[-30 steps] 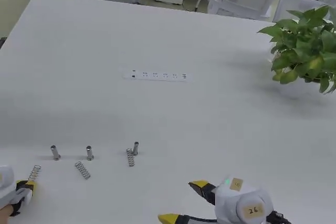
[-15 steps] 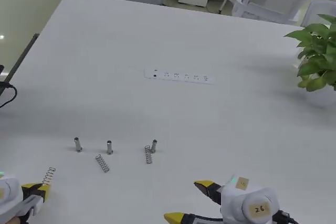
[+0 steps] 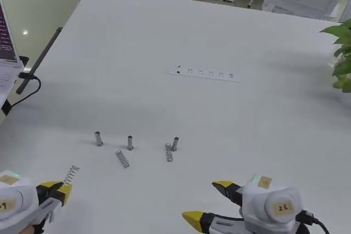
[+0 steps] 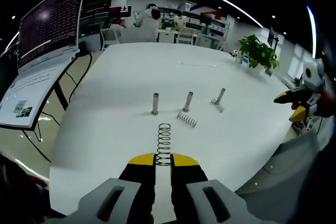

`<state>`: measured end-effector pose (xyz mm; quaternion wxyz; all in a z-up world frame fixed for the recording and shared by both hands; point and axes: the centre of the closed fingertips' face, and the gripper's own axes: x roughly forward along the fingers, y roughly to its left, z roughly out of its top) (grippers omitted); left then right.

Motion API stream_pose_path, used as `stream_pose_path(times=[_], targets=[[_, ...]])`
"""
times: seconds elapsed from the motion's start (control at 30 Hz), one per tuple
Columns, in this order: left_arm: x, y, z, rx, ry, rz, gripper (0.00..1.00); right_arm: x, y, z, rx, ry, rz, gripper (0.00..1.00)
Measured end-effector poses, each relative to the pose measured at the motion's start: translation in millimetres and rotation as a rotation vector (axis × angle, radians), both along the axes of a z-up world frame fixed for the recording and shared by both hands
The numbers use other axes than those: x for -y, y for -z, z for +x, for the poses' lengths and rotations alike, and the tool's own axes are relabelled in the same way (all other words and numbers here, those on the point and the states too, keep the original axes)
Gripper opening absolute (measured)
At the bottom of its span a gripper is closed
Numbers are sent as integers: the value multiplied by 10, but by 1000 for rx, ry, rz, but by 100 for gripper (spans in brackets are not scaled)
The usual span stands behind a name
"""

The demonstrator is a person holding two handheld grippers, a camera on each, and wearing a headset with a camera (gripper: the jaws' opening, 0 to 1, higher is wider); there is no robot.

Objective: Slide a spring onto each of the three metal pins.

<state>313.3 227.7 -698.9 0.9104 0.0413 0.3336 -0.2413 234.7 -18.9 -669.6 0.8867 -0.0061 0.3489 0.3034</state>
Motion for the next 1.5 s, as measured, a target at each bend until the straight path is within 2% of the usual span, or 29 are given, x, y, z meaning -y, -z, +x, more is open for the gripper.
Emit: stream_pose_path(times=[0.1,0.17,0.23,0.3,0.43,0.63,0.77,0.9,0.97,1.0,1.03,1.13,1.23,1.5], targets=[[88,-98,-22,17,25,-12,2,-55,-17,40,4,-21,7,57],[151,-142,-18,44,73,-6,2,-103,-38,72,8,-36,19,56],[189,-178,-32,50,86,0,2,-153,-60,104,15,-58,25,55],[262,-230,-46,60,108,-17,2,-185,-77,127,21,-71,27,54],[427,-339,-107,80,166,-17,2,-288,-123,185,28,-105,43,51],[671,-403,-191,93,265,-32,2,-442,-173,264,35,-156,56,47],[848,-419,-265,94,329,-43,2,-579,-243,329,48,-194,79,42],[1049,-433,-378,101,415,-30,2,-720,-292,369,48,-223,122,37],[1121,-447,-422,98,440,-39,2,-787,-308,351,40,-242,142,33],[1179,-468,-452,92,454,-63,2,-832,-313,334,35,-257,148,32],[1212,-485,-465,98,464,-66,2,-857,-311,324,32,-266,152,32],[1264,-498,-501,101,494,-59,2,-931,-308,280,15,-289,169,31],[1322,-525,-550,100,532,-72,2,-971,-288,232,4,-314,166,30],[1365,-513,-605,99,586,-59,2,-1011,-303,163,-15,-329,189,25]])
